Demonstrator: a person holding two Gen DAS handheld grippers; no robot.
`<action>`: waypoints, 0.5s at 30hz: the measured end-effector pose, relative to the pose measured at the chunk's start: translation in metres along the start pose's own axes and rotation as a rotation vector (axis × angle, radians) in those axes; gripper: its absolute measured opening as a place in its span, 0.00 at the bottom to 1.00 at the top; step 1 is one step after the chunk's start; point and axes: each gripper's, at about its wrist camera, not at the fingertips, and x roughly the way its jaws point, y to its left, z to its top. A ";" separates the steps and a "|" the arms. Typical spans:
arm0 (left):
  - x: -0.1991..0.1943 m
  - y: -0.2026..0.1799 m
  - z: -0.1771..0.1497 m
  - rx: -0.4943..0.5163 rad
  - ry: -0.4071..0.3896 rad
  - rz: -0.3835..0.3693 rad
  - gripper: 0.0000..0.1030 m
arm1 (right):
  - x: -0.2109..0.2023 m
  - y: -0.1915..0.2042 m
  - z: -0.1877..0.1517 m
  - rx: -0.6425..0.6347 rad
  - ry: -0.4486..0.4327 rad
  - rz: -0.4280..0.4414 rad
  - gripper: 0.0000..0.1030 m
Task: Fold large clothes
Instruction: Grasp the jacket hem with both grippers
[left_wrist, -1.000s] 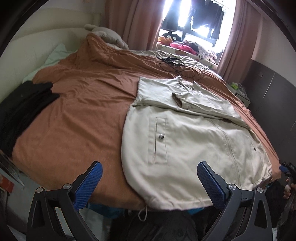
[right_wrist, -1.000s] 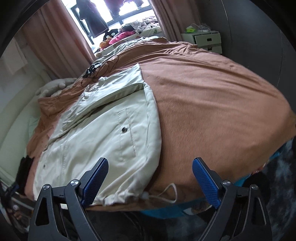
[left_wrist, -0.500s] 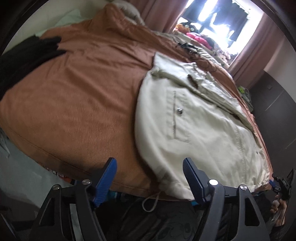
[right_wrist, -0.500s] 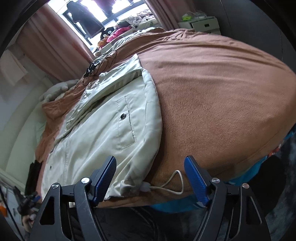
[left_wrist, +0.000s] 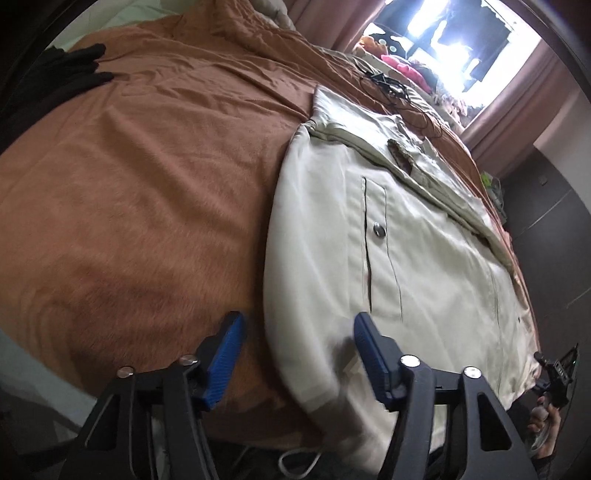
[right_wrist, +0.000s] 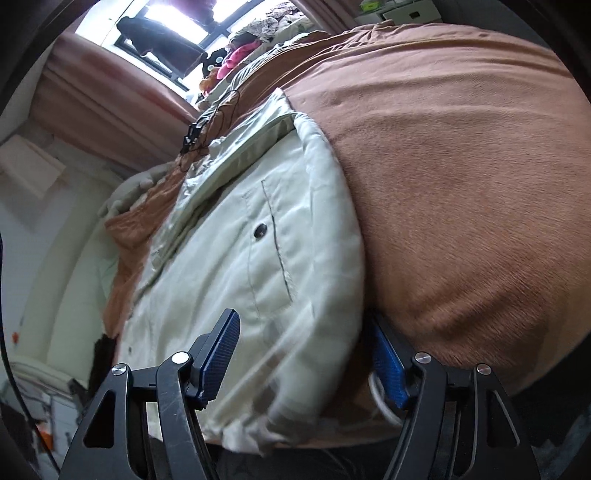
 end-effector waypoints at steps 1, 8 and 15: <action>0.003 0.000 0.003 -0.012 0.007 -0.019 0.53 | 0.002 0.000 0.001 0.001 0.003 0.009 0.66; 0.002 0.001 -0.009 -0.068 0.022 -0.114 0.50 | 0.007 0.004 -0.015 0.006 0.044 0.106 0.65; -0.004 -0.002 -0.027 -0.094 0.001 -0.153 0.37 | 0.008 -0.003 -0.023 0.023 0.028 0.102 0.30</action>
